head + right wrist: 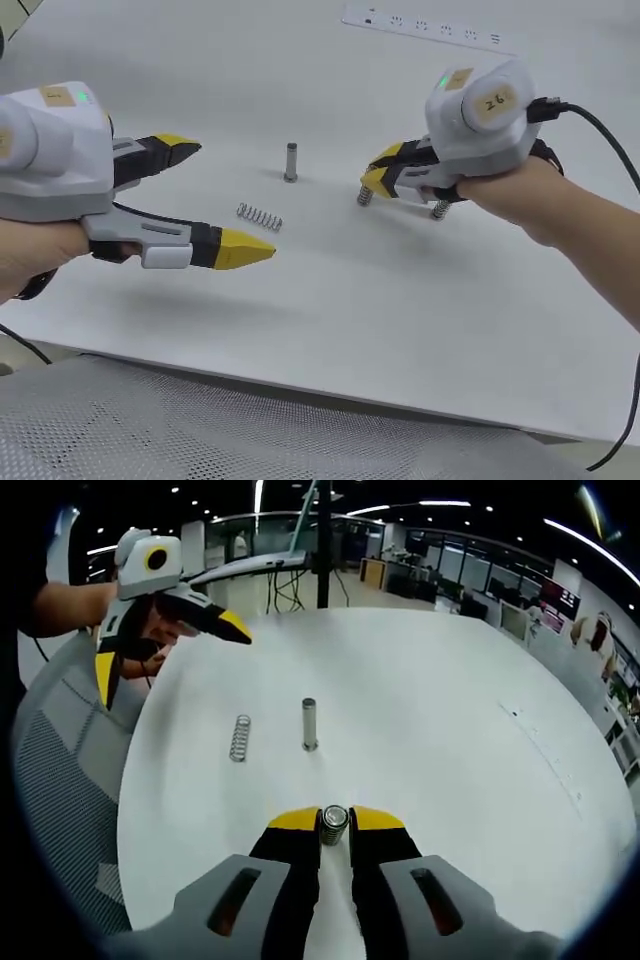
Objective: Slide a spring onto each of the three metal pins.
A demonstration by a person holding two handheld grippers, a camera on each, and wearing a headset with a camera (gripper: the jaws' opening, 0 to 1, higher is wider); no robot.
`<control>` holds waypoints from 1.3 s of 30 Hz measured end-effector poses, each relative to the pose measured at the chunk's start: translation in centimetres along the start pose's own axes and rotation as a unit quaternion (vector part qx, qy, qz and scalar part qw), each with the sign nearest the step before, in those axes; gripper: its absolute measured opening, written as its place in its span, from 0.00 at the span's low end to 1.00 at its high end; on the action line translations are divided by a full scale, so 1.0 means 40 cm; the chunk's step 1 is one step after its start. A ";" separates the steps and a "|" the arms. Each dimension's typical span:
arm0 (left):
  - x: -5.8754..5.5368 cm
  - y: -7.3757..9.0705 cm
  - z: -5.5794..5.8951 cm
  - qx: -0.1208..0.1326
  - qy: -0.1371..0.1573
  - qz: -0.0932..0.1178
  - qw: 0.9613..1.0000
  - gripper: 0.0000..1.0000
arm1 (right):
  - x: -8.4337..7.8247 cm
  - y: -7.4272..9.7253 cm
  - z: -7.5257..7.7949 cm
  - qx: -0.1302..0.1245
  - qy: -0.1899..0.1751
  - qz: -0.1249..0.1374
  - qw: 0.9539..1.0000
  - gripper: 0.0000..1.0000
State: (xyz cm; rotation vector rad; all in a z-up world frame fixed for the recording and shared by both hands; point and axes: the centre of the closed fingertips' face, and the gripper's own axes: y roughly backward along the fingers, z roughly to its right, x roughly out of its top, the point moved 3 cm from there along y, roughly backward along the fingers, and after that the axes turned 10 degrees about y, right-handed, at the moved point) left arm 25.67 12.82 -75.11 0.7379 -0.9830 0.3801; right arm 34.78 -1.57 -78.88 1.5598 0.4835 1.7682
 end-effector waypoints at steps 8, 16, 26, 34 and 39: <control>0.000 -0.001 0.001 -0.001 0.000 -0.001 1.000 0.96 | -0.003 -0.002 -0.001 0.000 -0.003 -0.003 1.000 0.09; 0.001 -0.003 0.003 -0.002 -0.001 -0.002 1.000 0.96 | -0.004 0.002 0.000 0.001 -0.009 -0.004 1.000 0.09; 0.001 -0.001 0.003 -0.002 0.000 -0.002 1.000 0.96 | -0.005 0.000 0.007 -0.002 -0.015 -0.001 1.000 0.13; 0.002 -0.002 0.005 -0.003 -0.001 -0.002 1.000 0.96 | -0.002 0.001 0.006 -0.004 -0.019 0.001 1.000 0.17; 0.004 -0.002 0.007 -0.003 -0.001 -0.002 1.000 0.96 | -0.001 0.006 0.003 -0.006 -0.027 0.003 1.000 0.21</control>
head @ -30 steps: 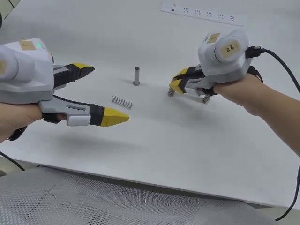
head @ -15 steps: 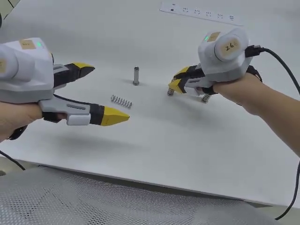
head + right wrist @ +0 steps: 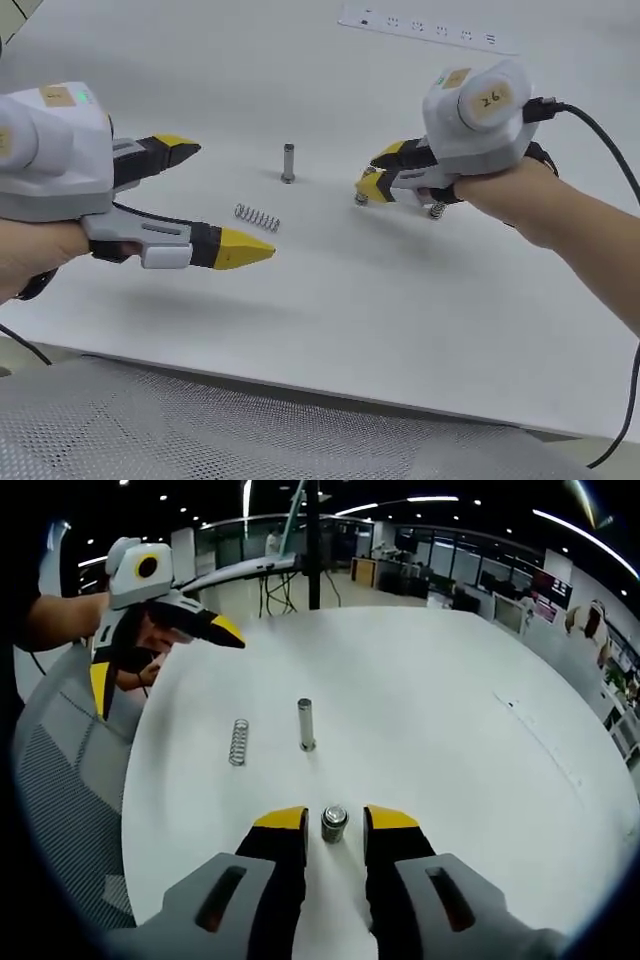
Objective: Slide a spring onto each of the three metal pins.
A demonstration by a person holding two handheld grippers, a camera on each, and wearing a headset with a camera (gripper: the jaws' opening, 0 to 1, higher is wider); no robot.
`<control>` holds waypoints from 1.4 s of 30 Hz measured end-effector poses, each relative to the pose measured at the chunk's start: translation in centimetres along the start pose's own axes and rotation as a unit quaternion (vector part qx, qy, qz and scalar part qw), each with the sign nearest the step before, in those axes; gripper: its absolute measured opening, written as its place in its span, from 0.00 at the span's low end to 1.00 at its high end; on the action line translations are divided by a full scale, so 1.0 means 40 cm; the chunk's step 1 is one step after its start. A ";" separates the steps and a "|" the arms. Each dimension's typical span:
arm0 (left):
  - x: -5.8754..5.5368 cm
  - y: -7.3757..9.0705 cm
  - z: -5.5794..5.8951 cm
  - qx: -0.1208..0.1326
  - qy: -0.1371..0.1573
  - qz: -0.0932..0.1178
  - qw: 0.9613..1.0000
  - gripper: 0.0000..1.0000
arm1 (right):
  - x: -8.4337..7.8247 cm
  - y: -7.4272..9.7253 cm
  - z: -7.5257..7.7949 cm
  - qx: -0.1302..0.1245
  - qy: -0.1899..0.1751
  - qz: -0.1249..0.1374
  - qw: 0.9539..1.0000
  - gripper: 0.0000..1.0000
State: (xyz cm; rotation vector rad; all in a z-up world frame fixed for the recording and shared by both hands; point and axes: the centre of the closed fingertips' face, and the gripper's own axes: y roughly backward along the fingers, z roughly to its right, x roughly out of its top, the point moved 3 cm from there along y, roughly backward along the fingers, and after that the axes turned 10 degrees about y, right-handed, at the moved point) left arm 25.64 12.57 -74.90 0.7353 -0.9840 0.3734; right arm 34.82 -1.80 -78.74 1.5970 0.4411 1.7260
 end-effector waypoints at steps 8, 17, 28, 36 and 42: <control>0.005 -0.003 0.003 -0.002 0.003 0.004 1.000 0.97 | 0.003 0.011 -0.013 -0.001 -0.008 0.009 1.000 0.24; 0.006 -0.004 0.002 -0.002 0.001 0.001 1.000 0.97 | 0.006 0.030 -0.023 -0.006 -0.016 0.017 1.000 0.33; 0.009 -0.002 0.004 -0.003 -0.002 -0.001 1.000 0.97 | 0.016 0.063 -0.030 -0.015 -0.025 0.038 0.999 0.39; 0.015 -0.002 0.003 -0.002 -0.003 0.000 1.000 0.96 | 0.030 0.087 -0.044 -0.016 -0.026 0.056 0.998 0.41; 0.015 -0.003 0.006 -0.003 -0.004 -0.001 1.000 0.97 | 0.021 0.095 -0.047 -0.021 -0.035 0.060 0.997 0.43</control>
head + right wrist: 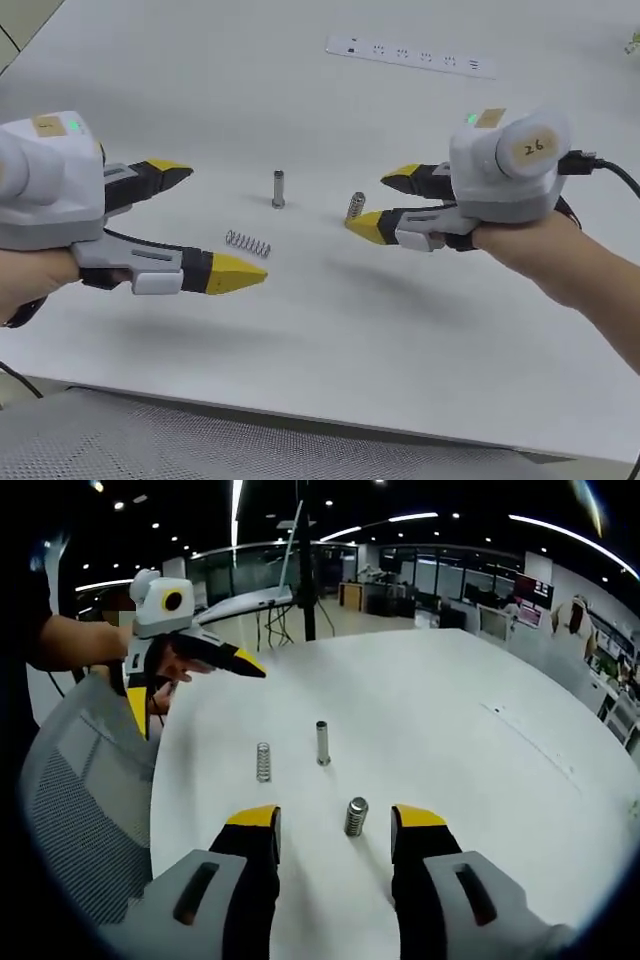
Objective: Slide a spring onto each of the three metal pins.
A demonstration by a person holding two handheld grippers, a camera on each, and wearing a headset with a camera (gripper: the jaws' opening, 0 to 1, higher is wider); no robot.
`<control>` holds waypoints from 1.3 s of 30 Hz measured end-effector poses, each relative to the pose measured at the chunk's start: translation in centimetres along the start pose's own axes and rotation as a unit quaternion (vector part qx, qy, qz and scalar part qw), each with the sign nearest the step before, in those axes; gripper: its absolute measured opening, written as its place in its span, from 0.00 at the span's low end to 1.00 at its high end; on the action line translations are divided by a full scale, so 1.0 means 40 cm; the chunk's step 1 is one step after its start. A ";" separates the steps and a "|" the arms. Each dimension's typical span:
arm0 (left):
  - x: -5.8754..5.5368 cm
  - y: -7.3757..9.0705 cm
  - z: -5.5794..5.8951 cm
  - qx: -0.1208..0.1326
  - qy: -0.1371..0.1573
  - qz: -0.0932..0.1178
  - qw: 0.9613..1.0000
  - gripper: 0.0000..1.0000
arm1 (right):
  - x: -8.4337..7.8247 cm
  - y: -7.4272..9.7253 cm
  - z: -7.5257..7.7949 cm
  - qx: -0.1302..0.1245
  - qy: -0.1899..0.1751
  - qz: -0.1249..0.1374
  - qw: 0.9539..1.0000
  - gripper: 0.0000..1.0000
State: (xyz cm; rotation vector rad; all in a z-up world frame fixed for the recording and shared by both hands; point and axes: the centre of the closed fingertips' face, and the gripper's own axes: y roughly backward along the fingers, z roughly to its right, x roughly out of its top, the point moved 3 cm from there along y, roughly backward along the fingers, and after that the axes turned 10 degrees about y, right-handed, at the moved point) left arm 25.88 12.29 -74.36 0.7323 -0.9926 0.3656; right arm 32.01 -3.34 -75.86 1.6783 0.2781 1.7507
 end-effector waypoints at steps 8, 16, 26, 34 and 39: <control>-0.005 0.004 0.000 0.002 0.002 0.000 1.000 0.96 | 0.001 0.015 -0.007 -0.002 -0.009 0.009 1.000 0.43; -0.005 0.005 0.000 0.002 0.003 0.002 1.000 0.96 | 0.005 0.034 -0.022 -0.006 -0.011 0.021 1.000 0.42; -0.008 0.007 0.003 0.002 0.005 0.002 1.000 0.96 | 0.001 0.040 -0.054 -0.001 -0.021 0.030 0.999 0.42; -0.015 0.006 0.006 -0.002 0.007 -0.001 1.000 0.96 | -0.008 0.039 -0.069 0.003 -0.028 0.031 0.999 0.41; -0.019 0.011 0.006 -0.002 0.007 -0.003 1.000 0.96 | -0.015 0.035 -0.082 0.008 -0.031 0.029 0.999 0.40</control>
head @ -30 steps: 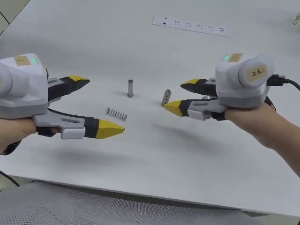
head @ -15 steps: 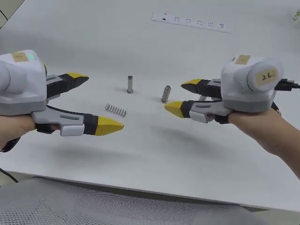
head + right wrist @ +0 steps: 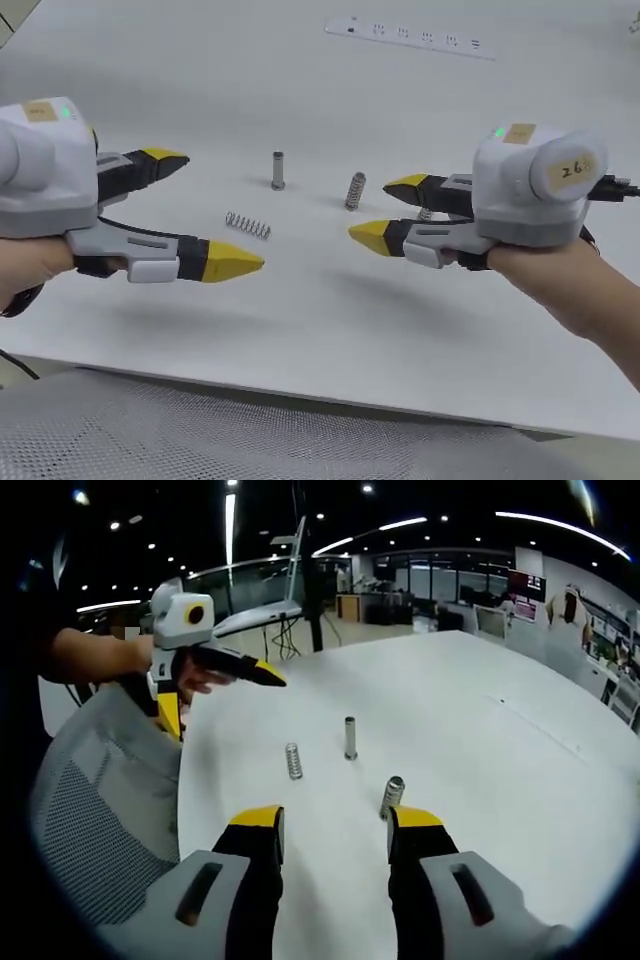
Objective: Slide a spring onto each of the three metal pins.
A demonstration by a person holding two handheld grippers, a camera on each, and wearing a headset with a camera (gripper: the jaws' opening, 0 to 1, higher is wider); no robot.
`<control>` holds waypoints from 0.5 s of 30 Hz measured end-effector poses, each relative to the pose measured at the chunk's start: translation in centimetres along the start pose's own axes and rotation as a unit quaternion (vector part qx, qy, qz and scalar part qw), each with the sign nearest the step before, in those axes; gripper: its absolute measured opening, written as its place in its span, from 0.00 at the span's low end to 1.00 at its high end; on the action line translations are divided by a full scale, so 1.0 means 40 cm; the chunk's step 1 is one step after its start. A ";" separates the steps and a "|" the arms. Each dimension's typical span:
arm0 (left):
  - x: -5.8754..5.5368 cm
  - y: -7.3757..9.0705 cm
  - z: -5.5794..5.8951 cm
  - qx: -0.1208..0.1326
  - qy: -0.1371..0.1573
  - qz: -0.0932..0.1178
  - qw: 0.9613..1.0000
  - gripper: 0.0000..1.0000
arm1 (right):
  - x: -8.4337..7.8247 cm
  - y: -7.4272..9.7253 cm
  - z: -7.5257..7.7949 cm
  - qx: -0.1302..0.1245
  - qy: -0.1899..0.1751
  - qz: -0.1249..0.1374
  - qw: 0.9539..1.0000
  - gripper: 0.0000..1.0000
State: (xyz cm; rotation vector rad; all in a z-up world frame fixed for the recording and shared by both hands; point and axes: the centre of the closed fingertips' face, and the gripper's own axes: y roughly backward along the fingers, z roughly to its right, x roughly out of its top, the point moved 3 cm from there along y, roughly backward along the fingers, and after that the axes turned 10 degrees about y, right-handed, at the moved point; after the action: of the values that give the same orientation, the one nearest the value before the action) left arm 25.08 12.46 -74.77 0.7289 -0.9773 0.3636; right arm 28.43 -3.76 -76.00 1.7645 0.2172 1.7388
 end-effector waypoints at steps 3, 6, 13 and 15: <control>-0.001 0.003 0.000 0.000 0.001 0.000 1.000 0.96 | -0.004 -0.005 -0.005 0.002 0.000 -0.002 1.000 0.41; -0.004 0.006 -0.001 0.001 0.001 -0.001 1.000 0.96 | -0.002 -0.009 -0.010 0.005 -0.001 -0.001 1.000 0.41; -0.003 0.006 0.000 0.000 0.000 0.000 1.000 0.96 | 0.011 -0.028 -0.023 0.014 0.005 0.000 1.000 0.40; -0.001 0.007 0.001 -0.002 0.000 0.001 1.000 0.96 | 0.016 -0.035 -0.027 0.017 0.008 -0.001 1.000 0.40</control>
State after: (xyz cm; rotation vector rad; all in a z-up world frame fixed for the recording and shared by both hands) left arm 24.88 12.63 -74.68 0.7243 -0.9782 0.3623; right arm 27.94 -1.99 -76.31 1.7749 0.2559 1.7581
